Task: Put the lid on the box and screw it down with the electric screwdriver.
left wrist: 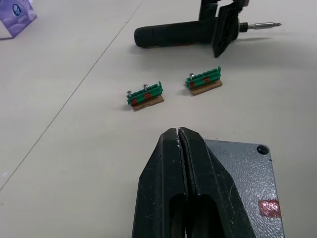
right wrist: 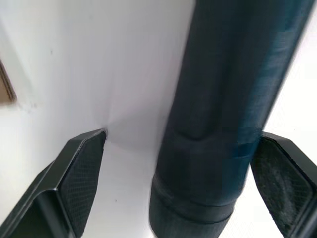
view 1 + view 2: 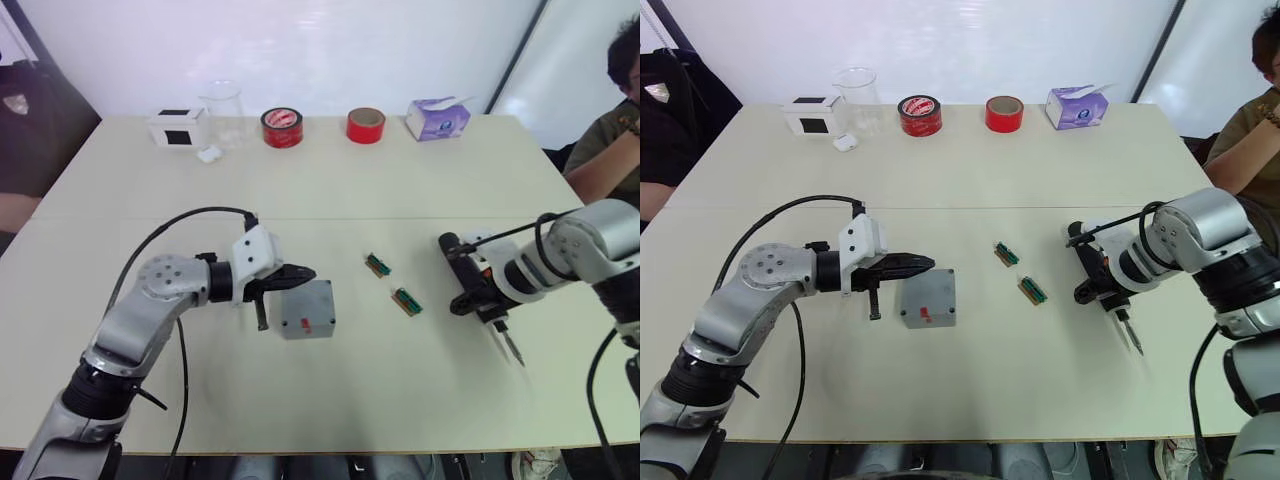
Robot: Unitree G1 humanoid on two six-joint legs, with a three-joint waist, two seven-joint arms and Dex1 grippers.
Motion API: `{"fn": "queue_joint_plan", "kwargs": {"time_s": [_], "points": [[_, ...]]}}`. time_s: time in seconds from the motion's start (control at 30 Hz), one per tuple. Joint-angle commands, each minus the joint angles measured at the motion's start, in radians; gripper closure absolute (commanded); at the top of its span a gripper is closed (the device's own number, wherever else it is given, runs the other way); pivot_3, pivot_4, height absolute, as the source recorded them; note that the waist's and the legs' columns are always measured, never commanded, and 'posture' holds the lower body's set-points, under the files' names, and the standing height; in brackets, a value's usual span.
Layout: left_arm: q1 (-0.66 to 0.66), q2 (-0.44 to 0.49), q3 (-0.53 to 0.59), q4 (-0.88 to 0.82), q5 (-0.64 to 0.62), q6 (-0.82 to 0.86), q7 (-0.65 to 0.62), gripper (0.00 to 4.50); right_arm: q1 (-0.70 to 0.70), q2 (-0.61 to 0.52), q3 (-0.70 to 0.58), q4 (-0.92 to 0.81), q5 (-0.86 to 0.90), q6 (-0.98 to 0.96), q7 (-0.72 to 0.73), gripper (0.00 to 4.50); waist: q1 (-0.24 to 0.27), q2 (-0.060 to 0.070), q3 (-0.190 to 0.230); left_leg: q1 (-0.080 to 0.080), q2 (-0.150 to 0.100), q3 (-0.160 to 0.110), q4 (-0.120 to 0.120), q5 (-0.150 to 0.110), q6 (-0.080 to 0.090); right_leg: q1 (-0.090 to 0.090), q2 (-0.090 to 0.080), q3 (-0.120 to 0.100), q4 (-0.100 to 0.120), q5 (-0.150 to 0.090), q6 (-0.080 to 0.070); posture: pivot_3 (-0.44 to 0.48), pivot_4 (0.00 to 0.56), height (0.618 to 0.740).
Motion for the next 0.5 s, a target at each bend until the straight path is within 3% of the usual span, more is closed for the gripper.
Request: {"fn": "queue_joint_plan", "kwargs": {"time_s": [0.03, 0.07, 0.17, 0.4, 0.5], "points": [[-0.004, 0.005, 0.011, -0.025, 0.002, -0.011, 0.004, 4.5, -0.018, 0.032, -0.01, 0.044, -0.011, 0.005, -0.023, 0.04, 0.001, 0.0, 0.0, 0.0, 0.0, 0.0, 0.0, 0.0, 0.0, 0.0, 0.0, 0.0, 0.0, 0.0, 0.0, 0.0, 0.15, 0.739], [-0.002, 0.007, 0.012, -0.028, 0.002, -0.011, 0.004, 4.5, -0.016, 0.032, -0.008, 0.048, -0.012, 0.005, -0.024, 0.04, 0.002, 0.0, 0.0, 0.0, 0.0, 0.0, 0.0, 0.0, 0.0, 0.0, 0.0, 0.0, 0.0, 0.0, 0.0, 0.0, 0.15, 0.739], [0.004, 0.014, 0.017, -0.035, 0.003, -0.009, 0.005, 4.5, -0.005, 0.032, -0.004, 0.045, -0.015, 0.005, -0.023, 0.65, 0.003, 0.0, 0.0, 0.0, 0.0, 0.0, 0.0, 0.0, 0.0, 0.0, 0.0, 0.0, 0.0, 0.0, 0.0, 0.0, 0.15, 0.739], [0.015, 0.031, 0.022, -0.052, -0.006, -0.003, 0.0, 4.5, 0.029, 0.023, 0.003, 0.008, 0.014, 0.005, -0.027, 2.74, 0.008, -0.001, 0.0, 0.0, 0.0, 0.0, 0.0, 0.0, 0.0, 0.0, -0.001, 0.0, 0.0, 0.0, 0.0, 0.0, 0.15, 0.739], [0.019, 0.043, 0.025, -0.055, -0.012, -0.005, -0.012, 4.5, 0.023, 0.022, -0.015, -0.002, 0.019, 0.005, -0.033, 2.77, 0.008, -0.001, -0.001, 0.0, 0.0, 0.0, 0.0, 0.0, 0.0, 0.0, -0.001, 0.0, 0.0, 0.0, 0.0, 0.0, 0.15, 0.739]]}}
